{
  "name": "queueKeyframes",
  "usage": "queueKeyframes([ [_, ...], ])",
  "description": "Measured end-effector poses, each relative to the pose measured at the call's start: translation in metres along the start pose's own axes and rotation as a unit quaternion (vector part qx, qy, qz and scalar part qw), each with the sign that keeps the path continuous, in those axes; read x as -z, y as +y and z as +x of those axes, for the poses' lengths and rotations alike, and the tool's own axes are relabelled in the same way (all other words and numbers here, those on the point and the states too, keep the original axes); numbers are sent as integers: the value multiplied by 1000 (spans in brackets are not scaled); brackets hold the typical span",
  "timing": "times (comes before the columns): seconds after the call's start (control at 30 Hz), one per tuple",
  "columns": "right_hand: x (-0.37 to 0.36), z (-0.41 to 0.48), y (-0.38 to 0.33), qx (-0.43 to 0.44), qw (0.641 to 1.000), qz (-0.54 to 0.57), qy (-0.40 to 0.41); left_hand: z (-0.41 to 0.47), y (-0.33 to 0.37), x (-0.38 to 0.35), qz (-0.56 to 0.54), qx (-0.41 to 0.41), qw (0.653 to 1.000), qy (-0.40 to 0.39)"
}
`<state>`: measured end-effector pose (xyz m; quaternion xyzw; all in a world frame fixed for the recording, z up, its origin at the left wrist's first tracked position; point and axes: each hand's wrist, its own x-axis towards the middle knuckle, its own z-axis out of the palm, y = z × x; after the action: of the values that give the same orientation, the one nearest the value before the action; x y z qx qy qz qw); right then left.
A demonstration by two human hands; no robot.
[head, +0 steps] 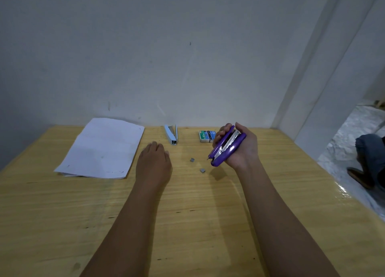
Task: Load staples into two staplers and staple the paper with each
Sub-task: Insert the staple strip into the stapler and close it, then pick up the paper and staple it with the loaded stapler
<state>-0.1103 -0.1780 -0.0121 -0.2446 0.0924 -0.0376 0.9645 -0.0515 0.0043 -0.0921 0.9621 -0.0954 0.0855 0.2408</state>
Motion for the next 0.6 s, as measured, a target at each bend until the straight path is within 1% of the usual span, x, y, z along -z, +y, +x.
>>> queueKeyframes([
  [0.13,-5,6,2,25,991,-117,65,1,1,0,-6,-1,1000,-1],
  [0.2,-9,9,6,46,987,-128,84,0,1,0,-10,-2,1000,0],
  [0.3,-15,15,7,65,985,-114,115,0,0,-1,-10,-6,1000,9],
  [0.37,-19,18,2,72,980,-130,134,-1,0,-1,-7,-8,1000,4],
  [0.53,-32,24,-11,18,986,-125,112,1,-2,-1,-6,-13,1000,0],
  [0.6,-37,24,-14,6,983,-148,112,0,0,0,-14,-11,1000,-11],
])
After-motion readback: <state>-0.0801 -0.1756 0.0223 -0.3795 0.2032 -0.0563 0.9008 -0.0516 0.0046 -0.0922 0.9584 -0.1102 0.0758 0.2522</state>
